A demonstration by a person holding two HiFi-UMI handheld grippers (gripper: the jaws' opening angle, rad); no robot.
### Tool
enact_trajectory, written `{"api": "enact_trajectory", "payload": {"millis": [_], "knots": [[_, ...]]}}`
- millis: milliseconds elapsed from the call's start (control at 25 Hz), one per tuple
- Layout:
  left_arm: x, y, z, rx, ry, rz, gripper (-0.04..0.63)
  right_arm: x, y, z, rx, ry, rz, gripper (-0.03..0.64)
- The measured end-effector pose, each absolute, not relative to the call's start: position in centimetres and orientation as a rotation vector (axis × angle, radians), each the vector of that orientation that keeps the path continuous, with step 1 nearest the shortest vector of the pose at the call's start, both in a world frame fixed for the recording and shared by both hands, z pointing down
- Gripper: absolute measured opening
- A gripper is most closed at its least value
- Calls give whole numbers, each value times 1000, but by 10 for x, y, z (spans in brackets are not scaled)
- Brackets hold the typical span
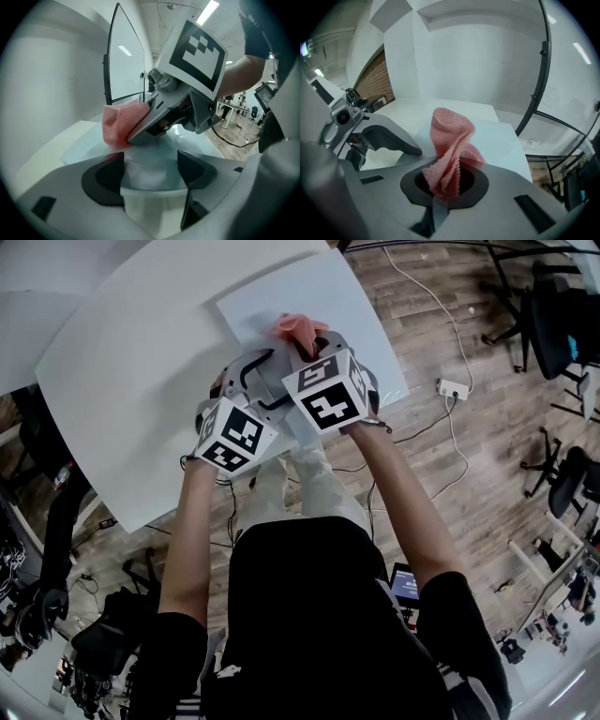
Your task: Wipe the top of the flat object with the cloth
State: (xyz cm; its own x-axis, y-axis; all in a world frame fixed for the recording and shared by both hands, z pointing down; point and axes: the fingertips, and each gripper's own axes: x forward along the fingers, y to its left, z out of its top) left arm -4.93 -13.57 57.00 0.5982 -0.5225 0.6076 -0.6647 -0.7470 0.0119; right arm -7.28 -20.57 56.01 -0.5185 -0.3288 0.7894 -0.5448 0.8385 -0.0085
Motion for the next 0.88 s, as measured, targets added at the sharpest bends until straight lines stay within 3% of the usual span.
{"api": "enact_trajectory", "payload": {"millis": [400, 880], "knots": [[-50, -135, 569, 2594, -979, 871, 347, -67, -218, 561, 654, -2156, 353, 46], [-51, -133, 569, 2587, -979, 891, 347, -7, -268, 561, 842, -2076, 390, 46]]}}
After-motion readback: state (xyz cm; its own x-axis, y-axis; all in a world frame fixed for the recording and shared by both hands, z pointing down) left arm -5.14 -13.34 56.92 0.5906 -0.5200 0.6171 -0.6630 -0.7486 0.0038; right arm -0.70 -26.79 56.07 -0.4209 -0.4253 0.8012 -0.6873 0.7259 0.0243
